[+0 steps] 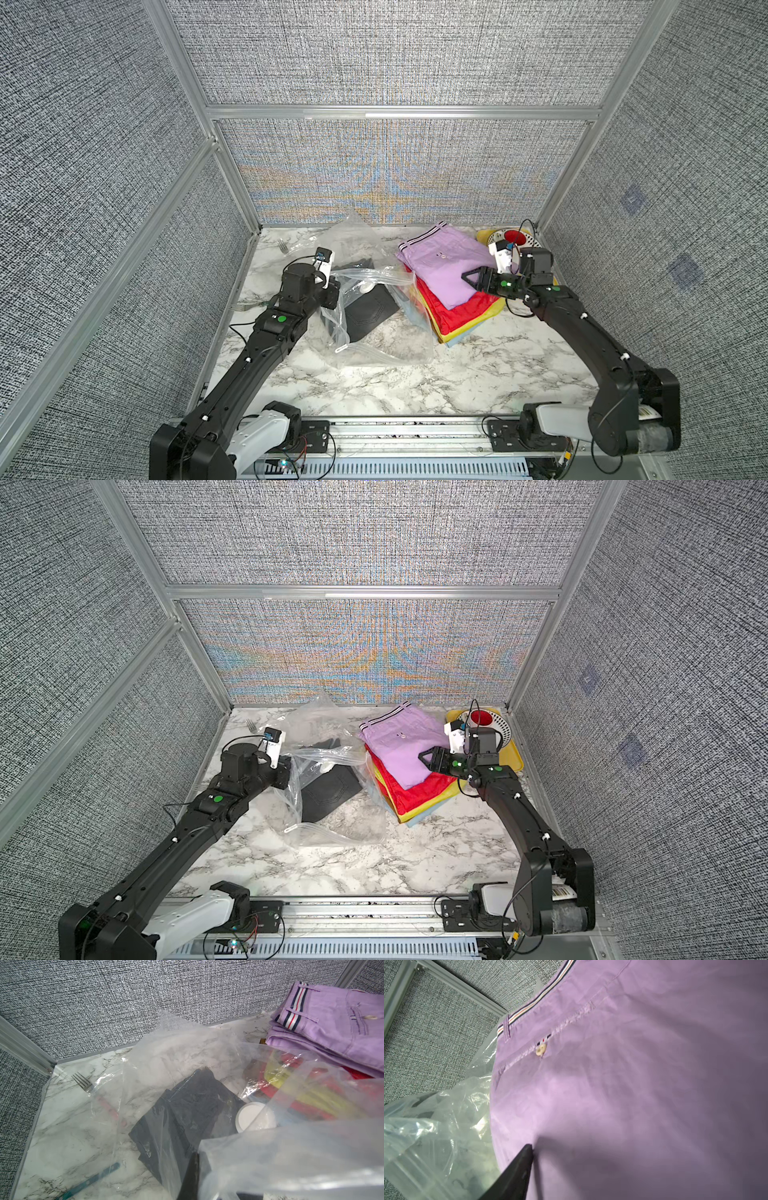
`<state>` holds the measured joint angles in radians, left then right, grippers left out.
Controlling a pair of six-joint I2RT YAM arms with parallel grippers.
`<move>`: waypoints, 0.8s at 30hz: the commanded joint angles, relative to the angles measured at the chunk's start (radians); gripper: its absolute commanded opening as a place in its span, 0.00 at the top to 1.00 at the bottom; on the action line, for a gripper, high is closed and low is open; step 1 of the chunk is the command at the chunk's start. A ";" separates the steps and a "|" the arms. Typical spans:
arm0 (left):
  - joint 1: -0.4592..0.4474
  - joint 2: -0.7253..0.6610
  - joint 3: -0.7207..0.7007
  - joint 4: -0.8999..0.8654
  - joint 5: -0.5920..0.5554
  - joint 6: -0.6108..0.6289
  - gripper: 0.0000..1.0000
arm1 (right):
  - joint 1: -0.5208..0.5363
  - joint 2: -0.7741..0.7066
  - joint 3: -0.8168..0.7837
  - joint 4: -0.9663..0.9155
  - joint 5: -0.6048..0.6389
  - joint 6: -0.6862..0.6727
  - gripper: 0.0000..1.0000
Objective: Take the trousers out of the vacuum bag
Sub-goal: Place the trousers at the center of the board.
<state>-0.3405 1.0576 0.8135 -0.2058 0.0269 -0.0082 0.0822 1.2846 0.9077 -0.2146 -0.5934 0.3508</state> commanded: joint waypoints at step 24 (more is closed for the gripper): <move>0.000 -0.006 0.010 0.013 0.051 -0.008 1.00 | 0.176 -0.097 -0.171 0.182 -0.072 -0.013 0.26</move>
<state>-0.3405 1.0492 0.8154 -0.2058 0.0597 -0.0116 0.2497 1.1923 0.7300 -0.0765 -0.6392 0.3195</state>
